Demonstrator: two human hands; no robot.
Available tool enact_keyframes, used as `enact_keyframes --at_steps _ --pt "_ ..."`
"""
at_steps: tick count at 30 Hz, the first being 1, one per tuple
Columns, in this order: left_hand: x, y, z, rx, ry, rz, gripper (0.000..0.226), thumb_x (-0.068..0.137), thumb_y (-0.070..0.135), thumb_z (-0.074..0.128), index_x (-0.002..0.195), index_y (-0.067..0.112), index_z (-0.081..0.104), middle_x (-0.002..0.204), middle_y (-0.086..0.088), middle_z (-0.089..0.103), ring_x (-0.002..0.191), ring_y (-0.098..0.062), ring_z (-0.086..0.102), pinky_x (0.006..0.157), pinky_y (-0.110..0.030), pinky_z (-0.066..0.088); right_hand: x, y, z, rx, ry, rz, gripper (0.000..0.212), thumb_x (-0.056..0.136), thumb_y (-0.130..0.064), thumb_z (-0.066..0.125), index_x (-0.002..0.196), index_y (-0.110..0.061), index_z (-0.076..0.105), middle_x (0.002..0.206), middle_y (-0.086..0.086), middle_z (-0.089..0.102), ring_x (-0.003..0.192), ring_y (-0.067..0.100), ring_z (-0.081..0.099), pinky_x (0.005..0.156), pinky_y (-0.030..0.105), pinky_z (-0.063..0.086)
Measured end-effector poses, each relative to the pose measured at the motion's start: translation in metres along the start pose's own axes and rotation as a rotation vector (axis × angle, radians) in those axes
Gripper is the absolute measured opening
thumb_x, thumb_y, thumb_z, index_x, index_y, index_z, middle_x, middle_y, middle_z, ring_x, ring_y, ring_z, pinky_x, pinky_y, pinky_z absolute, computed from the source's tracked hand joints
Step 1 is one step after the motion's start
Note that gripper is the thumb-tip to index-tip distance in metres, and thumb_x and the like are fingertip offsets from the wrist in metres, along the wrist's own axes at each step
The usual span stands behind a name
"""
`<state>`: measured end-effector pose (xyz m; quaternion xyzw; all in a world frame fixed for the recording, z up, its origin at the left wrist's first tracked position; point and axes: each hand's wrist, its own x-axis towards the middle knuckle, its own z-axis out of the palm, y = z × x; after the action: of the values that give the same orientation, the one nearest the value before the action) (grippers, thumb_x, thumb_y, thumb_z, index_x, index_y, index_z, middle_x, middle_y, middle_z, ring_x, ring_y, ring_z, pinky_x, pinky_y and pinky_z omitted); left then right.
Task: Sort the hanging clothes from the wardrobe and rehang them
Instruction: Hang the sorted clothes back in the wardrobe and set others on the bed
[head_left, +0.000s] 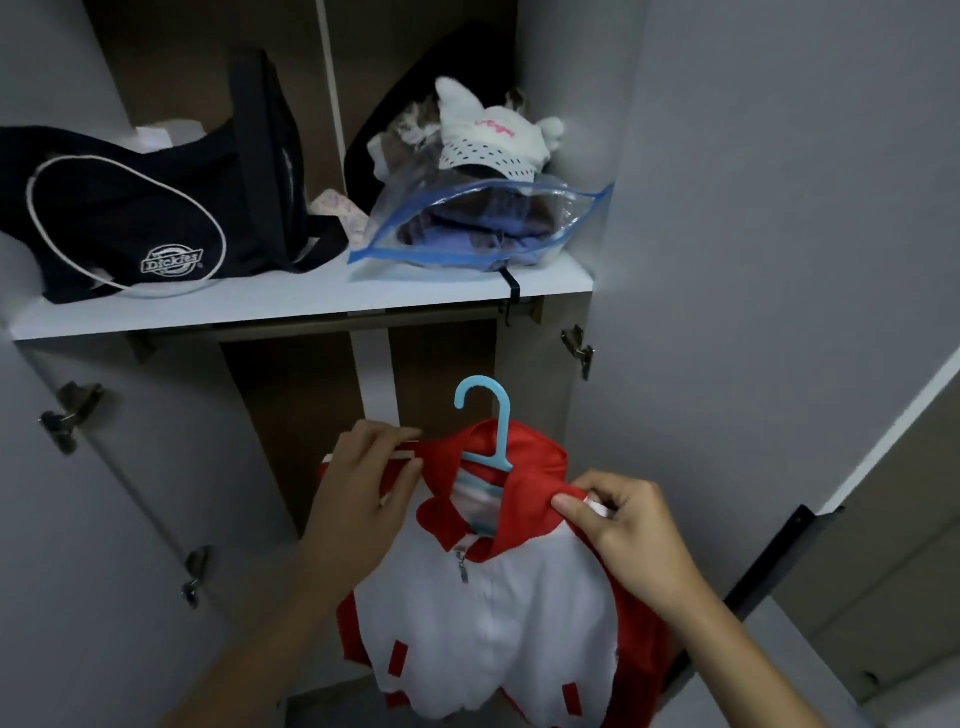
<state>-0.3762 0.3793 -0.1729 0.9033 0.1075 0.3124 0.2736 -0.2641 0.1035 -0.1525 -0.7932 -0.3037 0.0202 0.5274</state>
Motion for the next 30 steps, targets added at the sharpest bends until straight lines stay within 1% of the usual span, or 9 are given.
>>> enact_keyframes --at_steps 2,5,9,13,16,20,23,26,30 --pt "0.011 0.002 0.014 -0.073 -0.026 0.036 0.047 0.103 0.056 0.044 0.137 0.027 0.060 0.139 0.009 0.053 0.128 -0.004 0.048 0.107 -0.030 0.044 0.013 0.001 0.012 0.001 0.047 0.025 0.024 0.093 -0.021 0.079 0.073 -0.011 0.068 0.063 0.010 0.059 0.059 0.011 0.047 0.058 0.041 0.043" --pt "0.026 0.000 0.032 0.020 -0.122 0.173 0.056 0.103 0.061 0.035 0.146 0.032 0.054 0.152 0.013 0.042 0.139 0.004 0.029 0.116 -0.021 0.032 0.031 0.001 0.027 0.028 0.109 0.062 0.023 0.093 -0.019 0.078 0.073 -0.012 0.069 0.065 0.016 0.061 0.060 0.015 0.049 0.060 0.046 0.045" --pt "0.053 -0.005 0.050 -0.099 -0.169 0.134 0.061 0.101 0.066 0.034 0.155 0.039 0.042 0.161 0.019 0.024 0.145 0.009 0.017 0.111 -0.014 0.023 0.052 0.000 0.044 0.058 0.170 0.072 0.021 0.094 -0.019 0.077 0.073 -0.016 0.073 0.068 0.012 0.067 0.060 0.025 0.057 0.064 0.050 0.049" --pt "0.081 -0.003 0.063 -0.150 -0.140 0.098 0.066 0.099 0.069 0.033 0.152 0.034 0.048 0.159 0.014 0.029 0.142 0.008 0.017 0.107 -0.011 0.018 0.069 0.008 0.059 0.062 0.197 0.075 0.021 0.095 -0.023 0.076 0.075 -0.016 0.073 0.069 0.008 0.070 0.068 0.036 0.064 0.066 0.050 0.053" --pt "0.094 -0.001 0.076 -0.151 -0.112 0.085 0.065 0.099 0.067 0.034 0.147 0.030 0.056 0.155 0.010 0.036 0.142 -0.002 0.027 0.105 -0.010 0.020 0.078 0.020 0.063 0.061 0.212 0.070 0.020 0.095 -0.029 0.075 0.078 -0.018 0.073 0.072 0.007 0.072 0.072 0.035 0.068 0.069 0.051 0.055" --pt "0.107 -0.002 0.099 -0.176 -0.116 0.016 0.064 0.098 0.067 0.028 0.132 0.029 0.067 0.147 0.010 0.043 0.135 -0.002 0.033 0.098 -0.009 0.025 0.087 0.041 0.063 0.084 0.225 0.109 0.019 0.093 -0.030 0.077 0.076 -0.022 0.073 0.068 0.005 0.071 0.069 0.033 0.068 0.069 0.051 0.056" --pt "0.116 -0.007 0.120 -0.195 -0.095 0.002 0.047 0.103 0.058 0.037 0.117 0.029 0.072 0.137 0.013 0.046 0.127 -0.003 0.038 0.097 -0.011 0.028 0.092 0.053 0.065 0.101 0.243 0.137 0.019 0.093 -0.024 0.077 0.074 -0.023 0.074 0.067 0.003 0.071 0.068 0.032 0.068 0.069 0.049 0.056" --pt "0.128 -0.017 0.146 -0.191 -0.052 -0.003 0.032 0.105 0.048 0.049 0.106 0.027 0.073 0.126 0.018 0.047 0.120 -0.004 0.041 0.096 -0.018 0.034 0.101 0.067 0.069 0.103 0.254 0.166 0.019 0.093 -0.021 0.077 0.074 -0.023 0.075 0.066 0.003 0.072 0.067 0.030 0.069 0.068 0.047 0.057" --pt "0.152 -0.044 0.185 -0.219 -0.055 -0.015 0.047 0.097 0.068 0.041 0.100 0.033 0.072 0.140 0.011 0.052 0.128 -0.017 0.048 0.098 -0.034 0.048 0.126 0.094 0.081 0.071 0.292 0.178 0.017 0.093 -0.022 0.077 0.076 -0.024 0.076 0.069 0.000 0.073 0.068 0.027 0.070 0.070 0.049 0.057"
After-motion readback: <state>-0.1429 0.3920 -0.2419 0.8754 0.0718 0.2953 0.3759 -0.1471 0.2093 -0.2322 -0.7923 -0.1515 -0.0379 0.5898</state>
